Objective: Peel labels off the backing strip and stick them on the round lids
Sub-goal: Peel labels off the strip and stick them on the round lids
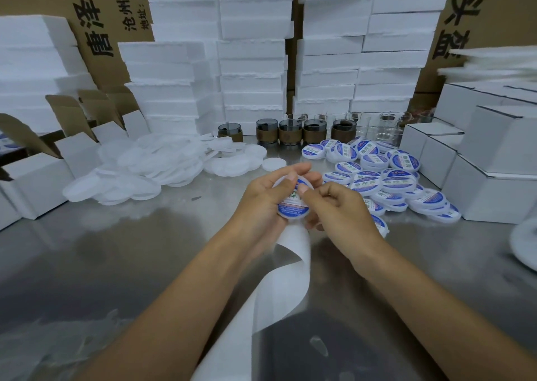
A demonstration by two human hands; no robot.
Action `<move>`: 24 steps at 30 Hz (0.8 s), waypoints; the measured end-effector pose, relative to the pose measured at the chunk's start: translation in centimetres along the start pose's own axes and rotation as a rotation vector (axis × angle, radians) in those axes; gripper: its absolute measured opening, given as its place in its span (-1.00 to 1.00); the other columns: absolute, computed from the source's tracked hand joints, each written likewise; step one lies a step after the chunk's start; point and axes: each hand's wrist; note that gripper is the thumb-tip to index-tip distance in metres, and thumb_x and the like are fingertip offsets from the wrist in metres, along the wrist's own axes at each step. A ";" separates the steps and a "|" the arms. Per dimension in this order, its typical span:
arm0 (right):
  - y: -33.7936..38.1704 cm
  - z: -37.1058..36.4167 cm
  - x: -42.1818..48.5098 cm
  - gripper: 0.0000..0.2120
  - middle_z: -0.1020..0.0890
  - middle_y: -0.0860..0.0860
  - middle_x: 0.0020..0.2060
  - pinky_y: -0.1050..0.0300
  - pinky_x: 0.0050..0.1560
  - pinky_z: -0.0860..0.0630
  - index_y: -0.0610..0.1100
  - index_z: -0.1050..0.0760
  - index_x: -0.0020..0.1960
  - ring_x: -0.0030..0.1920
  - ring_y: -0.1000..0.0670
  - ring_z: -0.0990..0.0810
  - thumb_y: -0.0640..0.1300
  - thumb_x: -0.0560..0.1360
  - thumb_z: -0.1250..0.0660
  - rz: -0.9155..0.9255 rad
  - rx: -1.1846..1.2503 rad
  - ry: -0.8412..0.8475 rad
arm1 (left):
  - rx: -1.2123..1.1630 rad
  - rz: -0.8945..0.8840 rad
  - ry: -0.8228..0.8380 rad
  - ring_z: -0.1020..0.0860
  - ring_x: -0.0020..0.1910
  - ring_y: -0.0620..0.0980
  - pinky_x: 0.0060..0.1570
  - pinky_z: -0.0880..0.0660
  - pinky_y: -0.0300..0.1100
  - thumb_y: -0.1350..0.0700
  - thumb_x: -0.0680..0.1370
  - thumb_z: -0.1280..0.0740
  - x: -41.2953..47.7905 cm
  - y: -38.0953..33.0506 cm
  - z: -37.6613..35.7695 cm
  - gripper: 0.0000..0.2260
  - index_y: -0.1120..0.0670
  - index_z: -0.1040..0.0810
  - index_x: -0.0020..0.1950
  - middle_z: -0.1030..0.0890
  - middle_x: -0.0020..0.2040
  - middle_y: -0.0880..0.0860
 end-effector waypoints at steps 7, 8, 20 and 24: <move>-0.2 0.2 0.2 -0.78 -0.67 0.01 -0.36 0.30 -0.29 -0.53 -0.14 -0.61 -0.21 -0.41 0.14 -0.55 -0.05 0.51 -0.30 0.103 0.143 0.062 | 0.045 -0.015 -0.002 -0.66 -0.12 -0.03 -0.26 -0.58 -0.20 0.22 0.50 -0.25 -0.1 -0.2 0.1 -0.85 0.15 -0.58 0.01 -0.70 -0.13 0.07; -0.2 0.1 0.3 -0.78 -0.66 0.01 -0.38 0.28 -0.27 -0.52 -0.14 -0.61 -0.21 -0.42 0.15 -0.54 -0.06 0.51 -0.30 0.123 0.125 0.041 | 0.095 -0.022 -0.019 -0.66 -0.11 -0.03 -0.19 -0.60 -0.19 0.22 0.51 -0.25 -0.1 -0.1 0.2 -0.85 0.14 -0.58 0.02 -0.70 -0.11 0.06; -0.4 0.2 0.2 -0.90 -0.64 0.04 -0.38 0.20 -0.23 -0.52 0.00 -0.53 -0.18 -0.38 0.14 -0.57 -0.18 0.46 -0.38 0.268 0.067 -0.001 | 0.326 -0.065 -0.132 -0.64 -0.17 -0.01 -0.08 -0.59 -0.16 0.00 0.35 -0.38 -0.1 0.0 0.8 -0.68 0.16 -0.58 0.00 -0.69 -0.15 0.08; -0.5 0.4 0.5 -0.94 -0.65 0.10 -0.43 0.40 -0.34 -0.45 -0.05 -0.52 -0.13 -0.45 0.19 -0.56 -0.19 0.49 -0.34 0.230 0.207 -0.055 | 0.388 -0.043 -0.079 -0.62 -0.21 -0.07 -0.12 -0.56 -0.23 0.15 0.44 -0.41 -0.2 0.3 0.8 -0.79 0.08 -0.55 0.06 -0.70 -0.17 0.04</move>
Point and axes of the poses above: each hand's wrist, its own x-axis towards the middle knuckle, its own z-axis out of the back of the hand, y = z × x
